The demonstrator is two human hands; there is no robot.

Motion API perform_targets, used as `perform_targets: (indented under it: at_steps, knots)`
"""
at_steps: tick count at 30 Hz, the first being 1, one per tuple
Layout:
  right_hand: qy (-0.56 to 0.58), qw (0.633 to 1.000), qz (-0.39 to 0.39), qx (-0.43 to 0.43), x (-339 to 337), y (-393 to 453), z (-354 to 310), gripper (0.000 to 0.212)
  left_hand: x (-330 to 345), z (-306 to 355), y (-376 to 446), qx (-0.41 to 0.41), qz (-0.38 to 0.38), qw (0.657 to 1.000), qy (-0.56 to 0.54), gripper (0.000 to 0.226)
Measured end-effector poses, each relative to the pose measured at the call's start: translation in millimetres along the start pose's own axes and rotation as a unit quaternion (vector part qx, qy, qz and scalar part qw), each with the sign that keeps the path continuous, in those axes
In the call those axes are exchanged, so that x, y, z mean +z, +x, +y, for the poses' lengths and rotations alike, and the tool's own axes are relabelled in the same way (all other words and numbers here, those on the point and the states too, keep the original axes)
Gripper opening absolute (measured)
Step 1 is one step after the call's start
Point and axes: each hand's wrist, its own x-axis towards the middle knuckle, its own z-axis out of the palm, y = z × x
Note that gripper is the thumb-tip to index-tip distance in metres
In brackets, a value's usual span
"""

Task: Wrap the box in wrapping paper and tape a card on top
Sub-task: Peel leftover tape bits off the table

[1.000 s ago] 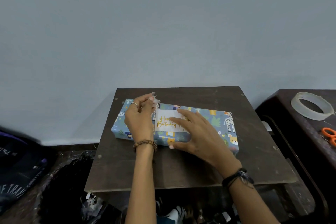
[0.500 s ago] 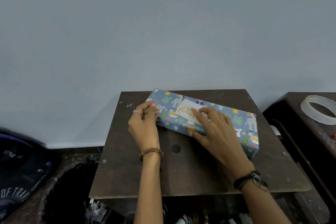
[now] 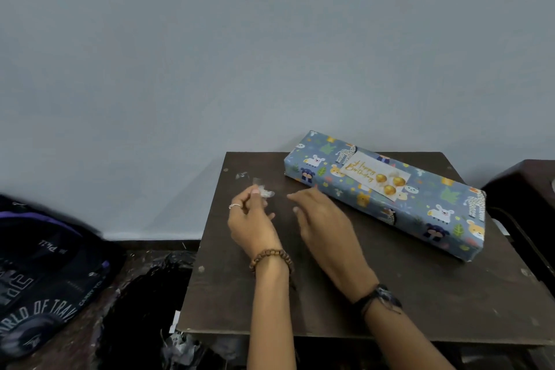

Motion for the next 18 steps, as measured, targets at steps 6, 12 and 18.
perform_targets:
  at_steps: [6, 12, 18]
  knots:
    - [0.008, 0.998, -0.037, 0.053, 47, 39, -13, 0.039, -13, 7, 17, 0.003, 0.044, 0.999, -0.024, 0.012]
    - [-0.015, 0.998, -0.042, 0.037, 79, 86, -34, 0.042, -20, 2, 34, -0.005, 0.025, 0.999, -0.032, 0.011]
    - [0.069, 0.995, -0.004, 0.067, 86, 93, -34, 0.016, -20, 2, 45, -0.004, 0.037, 0.998, -0.057, 0.012]
